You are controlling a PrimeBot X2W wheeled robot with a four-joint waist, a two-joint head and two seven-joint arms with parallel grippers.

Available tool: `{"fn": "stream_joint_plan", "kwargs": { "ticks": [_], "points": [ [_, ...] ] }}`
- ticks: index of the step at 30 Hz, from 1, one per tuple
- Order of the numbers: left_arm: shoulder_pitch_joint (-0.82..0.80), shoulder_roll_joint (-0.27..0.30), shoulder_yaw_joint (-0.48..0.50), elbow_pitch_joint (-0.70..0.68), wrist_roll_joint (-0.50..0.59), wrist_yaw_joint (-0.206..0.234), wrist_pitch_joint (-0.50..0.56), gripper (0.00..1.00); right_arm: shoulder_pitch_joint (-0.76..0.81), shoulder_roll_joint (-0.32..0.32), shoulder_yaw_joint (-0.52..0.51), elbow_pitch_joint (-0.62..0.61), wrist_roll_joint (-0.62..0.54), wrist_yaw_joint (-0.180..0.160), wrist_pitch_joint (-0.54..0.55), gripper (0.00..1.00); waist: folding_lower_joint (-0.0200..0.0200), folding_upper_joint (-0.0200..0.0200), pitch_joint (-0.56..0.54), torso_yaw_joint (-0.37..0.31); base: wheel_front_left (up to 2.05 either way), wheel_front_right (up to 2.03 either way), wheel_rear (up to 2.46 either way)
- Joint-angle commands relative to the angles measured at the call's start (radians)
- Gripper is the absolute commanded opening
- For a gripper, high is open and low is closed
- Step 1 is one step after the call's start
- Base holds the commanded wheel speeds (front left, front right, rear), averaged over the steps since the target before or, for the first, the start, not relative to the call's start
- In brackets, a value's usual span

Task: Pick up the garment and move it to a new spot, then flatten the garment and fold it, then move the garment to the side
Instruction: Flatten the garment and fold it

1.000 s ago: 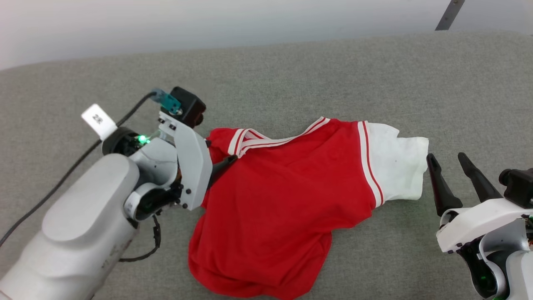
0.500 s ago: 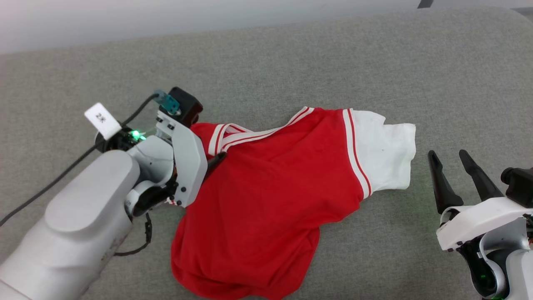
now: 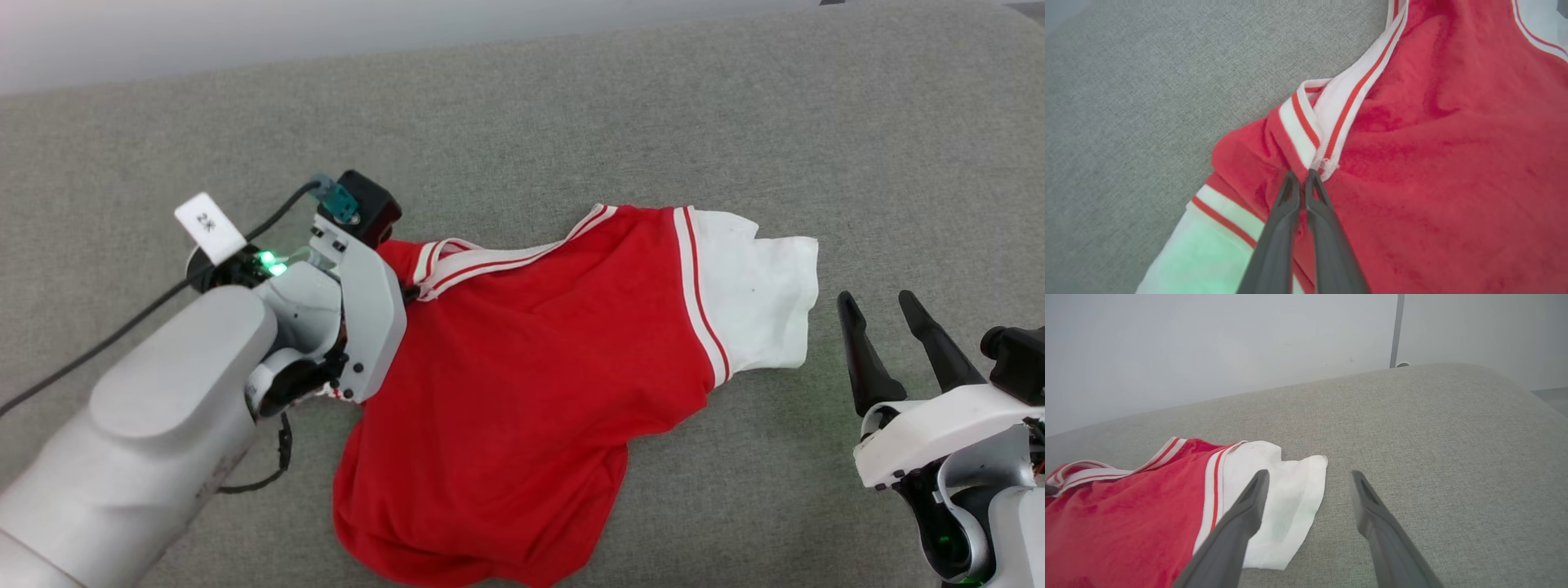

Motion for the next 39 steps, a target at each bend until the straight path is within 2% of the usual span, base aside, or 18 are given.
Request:
{"fn": "stream_joint_plan", "kwargs": {
  "ticks": [1,9,17,18,20,21,22,33,39],
  "points": [
    [-0.016,0.002,-0.006,-0.002,-0.011,-0.001,-0.006,0.0,-0.004,0.0,-0.002,0.001,0.0,-0.001,-0.005,1.0,0.0,0.0,0.0,0.001,0.0,0.0,0.0],
    [-0.097,0.02,-0.009,0.021,-0.019,-0.001,-0.046,0.0,-0.009,0.002,0.004,-0.005,0.002,-0.001,-0.004,1.0,0.0,0.0,0.022,-0.011,0.0,0.0,0.0],
    [-0.197,0.036,-0.003,0.119,0.009,-0.001,-0.128,0.0,-0.023,0.009,0.013,-0.01,0.005,-0.001,-0.008,1.0,0.0,0.0,0.074,-0.048,0.0,0.0,0.0],
    [-0.203,0.031,-0.002,0.136,0.011,-0.001,-0.142,0.25,-0.021,0.01,0.014,-0.01,0.005,-0.001,-0.009,1.0,0.0,0.0,0.081,-0.052,0.0,0.0,0.0],
    [-0.206,0.021,-0.004,0.173,0.003,-0.001,-0.156,0.62,-0.022,0.012,0.015,-0.007,0.006,-0.001,-0.012,1.0,0.0,0.0,0.091,-0.058,0.0,0.0,0.0],
    [-0.207,0.016,-0.007,0.186,-0.003,-0.001,-0.16,0.95,-0.022,0.012,0.015,-0.007,0.006,-0.001,-0.014,1.0,0.0,0.0,0.095,-0.06,0.0,0.0,0.0],
    [-0.208,0.012,-0.008,0.202,-0.011,-0.001,-0.166,1.0,-0.022,0.013,0.015,-0.005,0.006,-0.001,-0.016,1.0,0.0,0.0,0.098,-0.06,0.0,0.0,0.0],
    [-0.205,-0.018,-0.019,0.278,-0.079,-0.001,-0.236,1.0,-0.035,0.0,0.017,0.006,-0.002,-0.001,-0.005,1.0,0.0,0.0,0.062,-0.009,0.0,0.0,0.0],
    [-0.174,0.0,-0.001,0.262,-0.117,0.004,-0.277,1.0,-0.035,-0.017,0.015,0.008,-0.004,-0.001,0.017,1.0,0.0,0.0,0.008,0.04,0.0,0.0,0.0]
  ]
}}
